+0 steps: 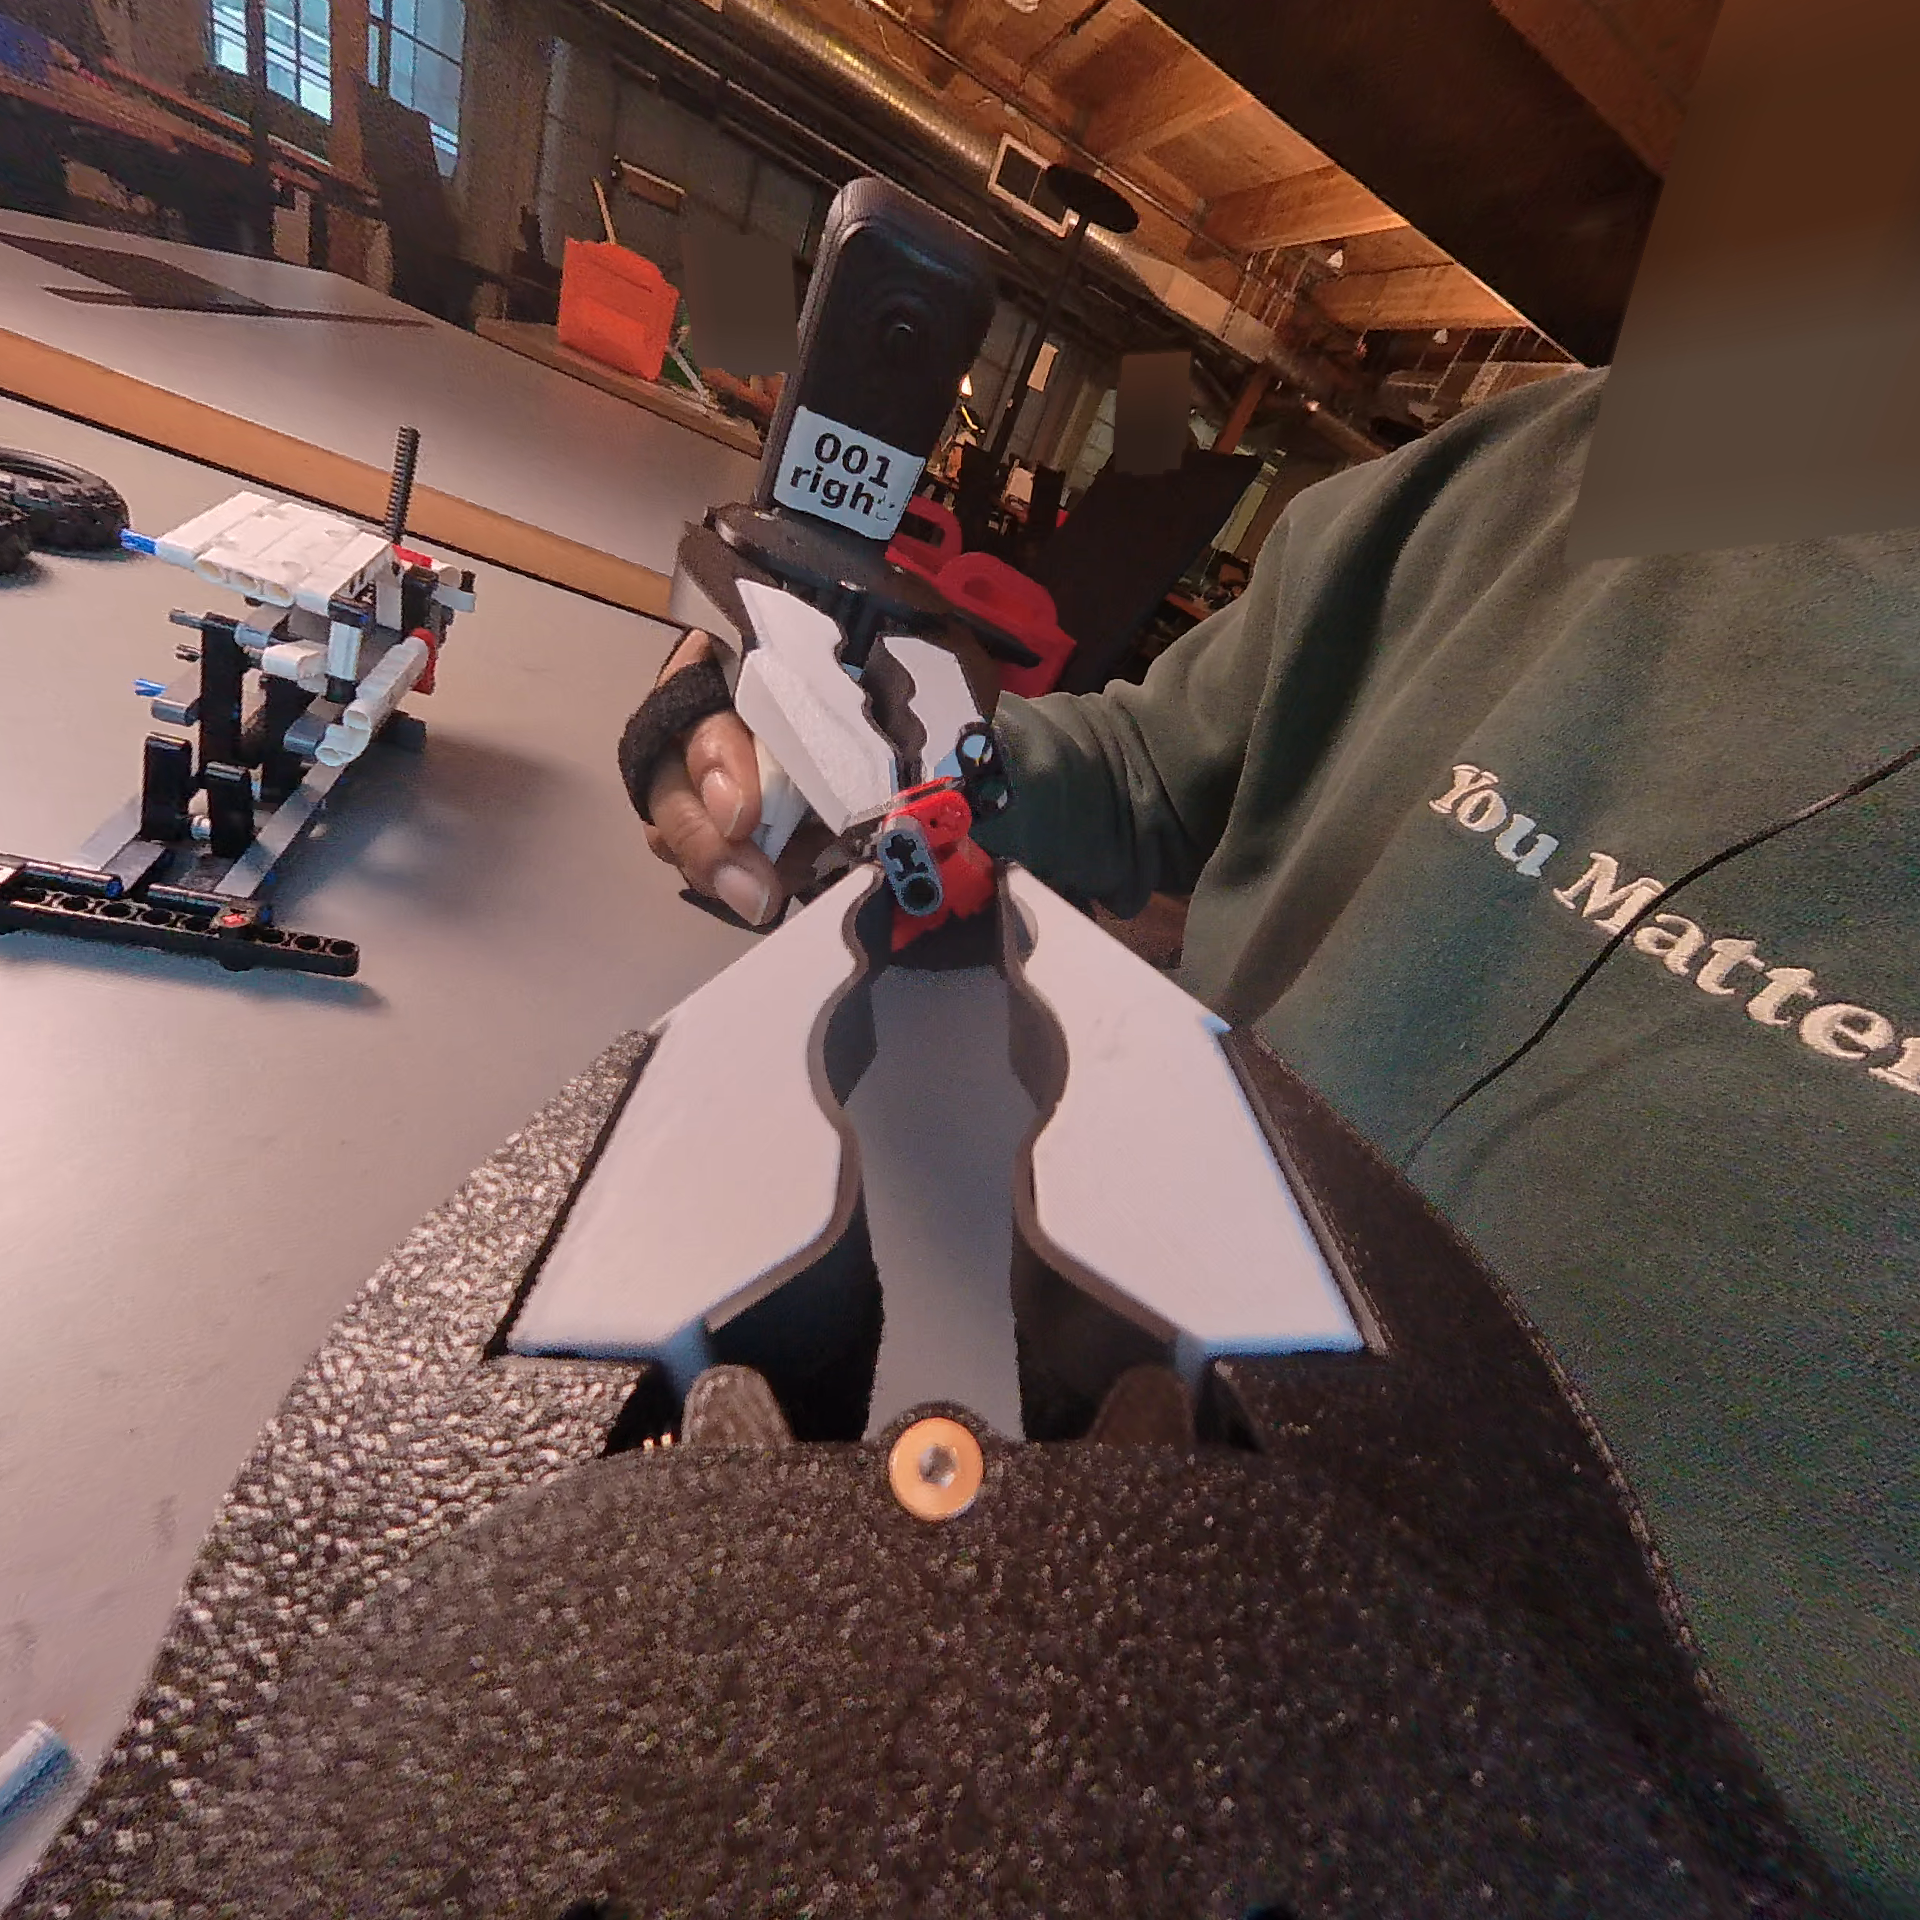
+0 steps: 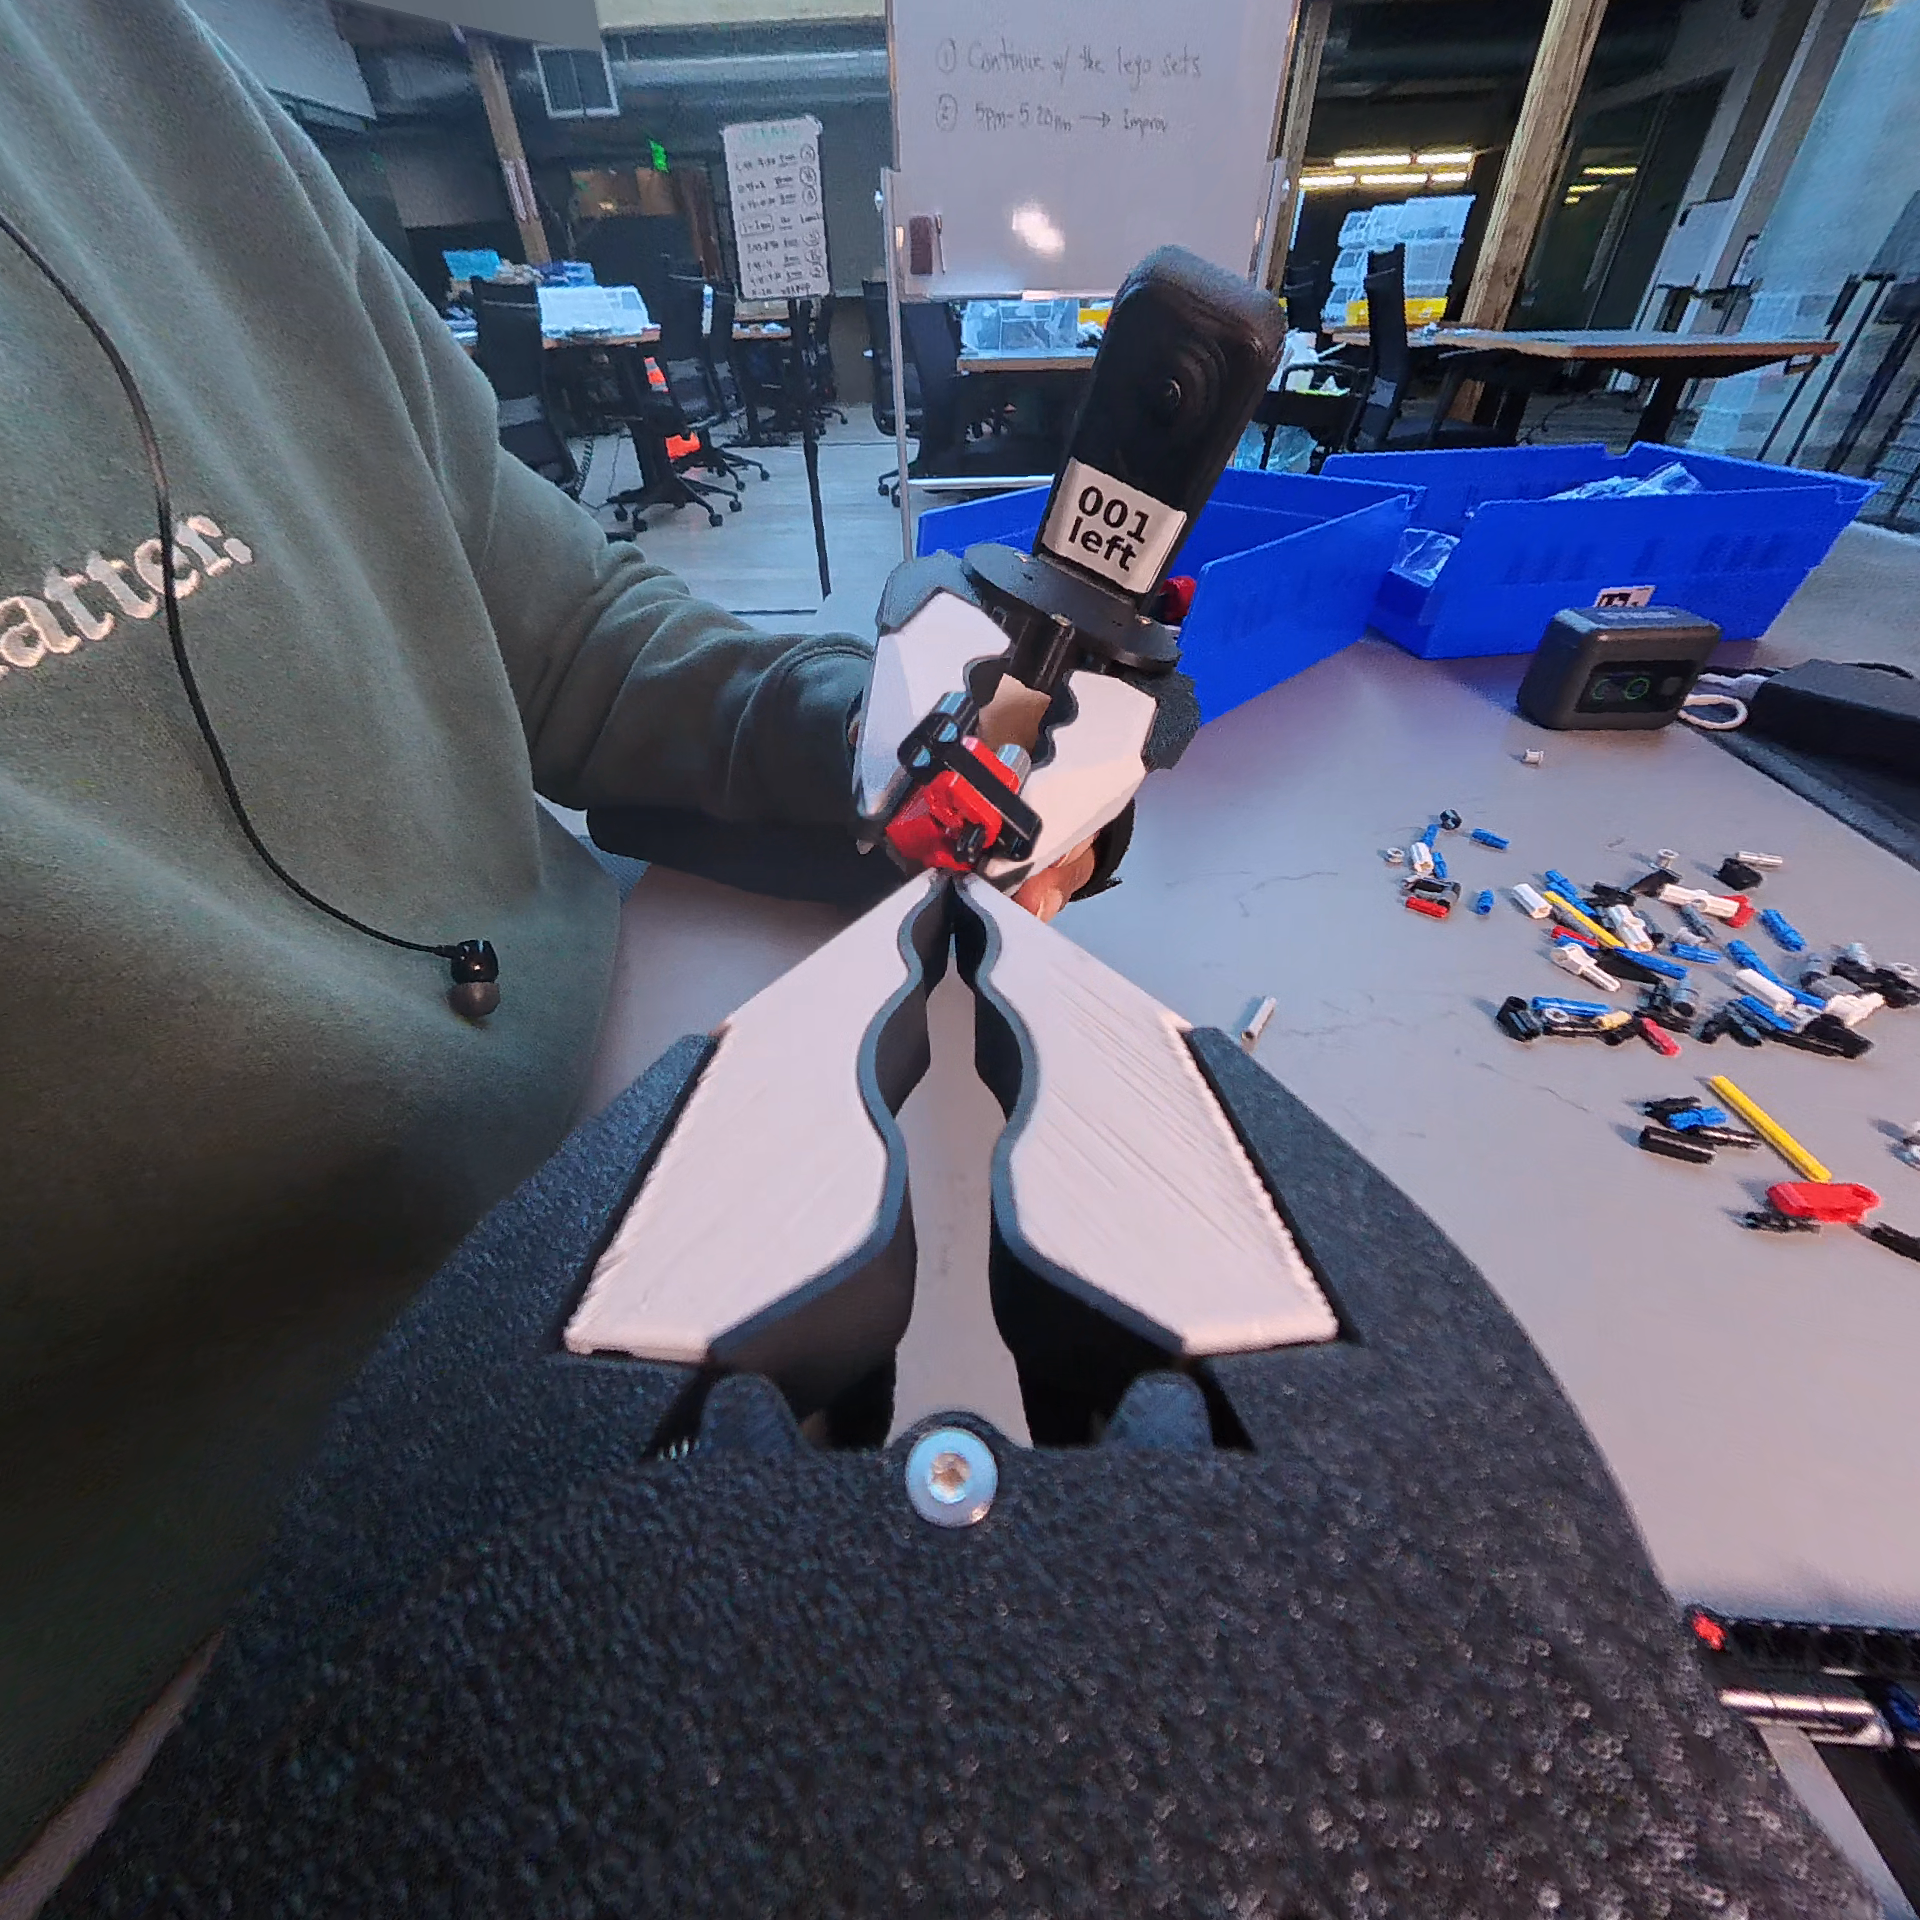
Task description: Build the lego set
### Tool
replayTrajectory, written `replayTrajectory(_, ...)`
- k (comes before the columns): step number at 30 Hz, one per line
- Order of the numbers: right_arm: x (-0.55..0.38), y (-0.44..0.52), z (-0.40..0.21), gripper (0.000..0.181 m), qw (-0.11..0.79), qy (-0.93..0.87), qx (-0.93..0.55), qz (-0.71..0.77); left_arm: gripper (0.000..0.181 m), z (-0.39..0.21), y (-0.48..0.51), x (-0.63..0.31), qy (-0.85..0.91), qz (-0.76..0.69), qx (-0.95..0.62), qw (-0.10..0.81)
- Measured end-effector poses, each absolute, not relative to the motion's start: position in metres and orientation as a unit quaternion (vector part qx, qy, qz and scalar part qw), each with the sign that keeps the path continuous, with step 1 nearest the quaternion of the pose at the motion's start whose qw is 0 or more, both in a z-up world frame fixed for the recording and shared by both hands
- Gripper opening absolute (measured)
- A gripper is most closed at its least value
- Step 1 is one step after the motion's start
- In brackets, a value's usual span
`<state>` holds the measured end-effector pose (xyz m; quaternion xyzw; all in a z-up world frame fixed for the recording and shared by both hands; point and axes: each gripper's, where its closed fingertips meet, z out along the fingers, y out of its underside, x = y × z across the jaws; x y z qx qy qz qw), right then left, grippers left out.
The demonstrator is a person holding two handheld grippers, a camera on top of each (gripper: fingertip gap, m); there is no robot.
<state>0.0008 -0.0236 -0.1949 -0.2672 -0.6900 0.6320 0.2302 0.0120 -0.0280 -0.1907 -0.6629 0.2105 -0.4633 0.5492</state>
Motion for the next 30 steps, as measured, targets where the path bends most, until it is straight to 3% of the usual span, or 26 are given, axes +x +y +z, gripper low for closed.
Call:
replayTrajectory(4, -0.004, -0.015, -0.193, 0.0, 0.241, -0.676, -0.283, 0.637, 0.019, -0.188, -0.025, 0.005, 0.198, -0.457, -0.662, 0.56)
replayTrajectory(9, -0.006, -0.017, -0.194, 0.027, 0.229, -0.672, -0.295, 0.64, 0.019, -0.19, -0.027, 0.009, 0.205, -0.461, -0.663, 0.553)
replayTrajectory(17, 0.008, -0.035, -0.192, 0.017, 0.172, -0.68, -0.263, 0.662, 0.019, -0.19, -0.039, 0.025, 0.243, -0.484, -0.651, 0.532)
replayTrajectory(30, 0.007, -0.029, -0.197, 0.003, 0.186, -0.689, -0.265, 0.649, 0.018, -0.194, -0.037, 0.024, 0.243, -0.475, -0.665, 0.523)
